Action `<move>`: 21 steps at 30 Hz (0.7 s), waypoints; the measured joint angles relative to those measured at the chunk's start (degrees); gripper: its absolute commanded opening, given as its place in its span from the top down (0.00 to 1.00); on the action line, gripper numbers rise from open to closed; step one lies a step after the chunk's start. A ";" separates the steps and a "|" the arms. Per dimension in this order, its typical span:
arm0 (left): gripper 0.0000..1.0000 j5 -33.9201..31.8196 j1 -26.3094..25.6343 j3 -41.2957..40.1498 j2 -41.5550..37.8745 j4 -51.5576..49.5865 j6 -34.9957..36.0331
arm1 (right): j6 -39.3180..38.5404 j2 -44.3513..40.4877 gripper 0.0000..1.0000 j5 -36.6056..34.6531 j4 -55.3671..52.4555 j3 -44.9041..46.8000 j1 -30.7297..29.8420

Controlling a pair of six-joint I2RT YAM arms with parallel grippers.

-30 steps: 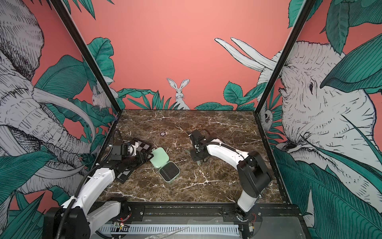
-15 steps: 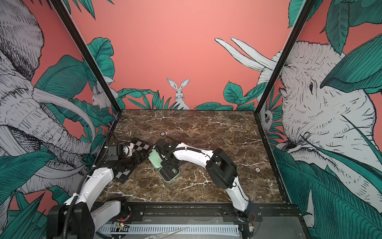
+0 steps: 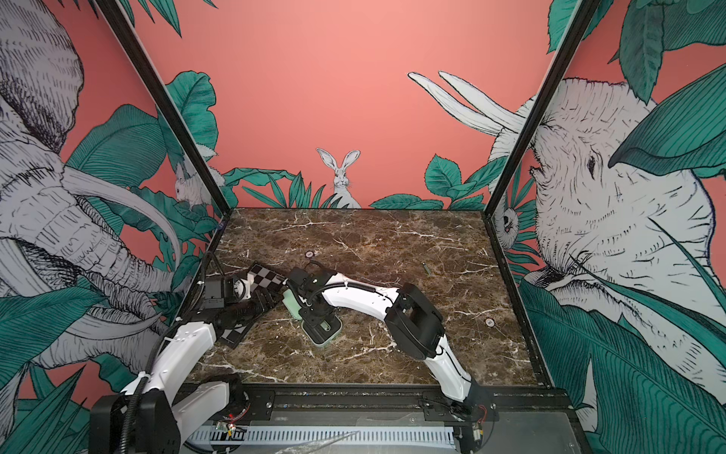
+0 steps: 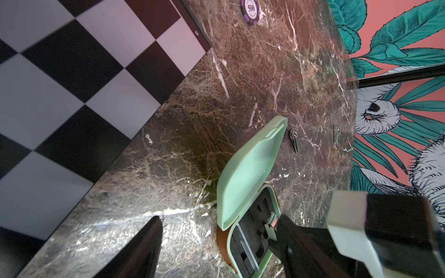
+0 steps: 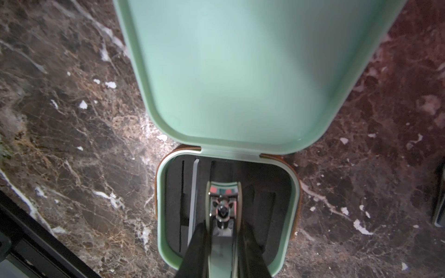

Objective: Organize nail clipper sets
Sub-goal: Place the nail clipper in the storage box.

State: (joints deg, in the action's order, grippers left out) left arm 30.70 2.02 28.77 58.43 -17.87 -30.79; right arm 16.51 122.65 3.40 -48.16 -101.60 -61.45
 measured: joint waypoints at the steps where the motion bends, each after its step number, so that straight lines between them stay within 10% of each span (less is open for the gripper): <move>1: 0.23 0.02 0.00 0.00 -0.02 0.00 0.00 | 0.55 0.00 0.98 0.00 0.20 0.22 0.00; 21: 0.23 0.39 0.02 0.00 -0.39 -0.02 0.39 | 4.57 2.51 0.99 0.04 3.06 1.99 -0.52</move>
State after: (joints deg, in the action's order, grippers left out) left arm 31.09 2.04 28.77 58.04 -17.89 -30.39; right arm 21.08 125.16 3.44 -45.10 -99.61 -61.98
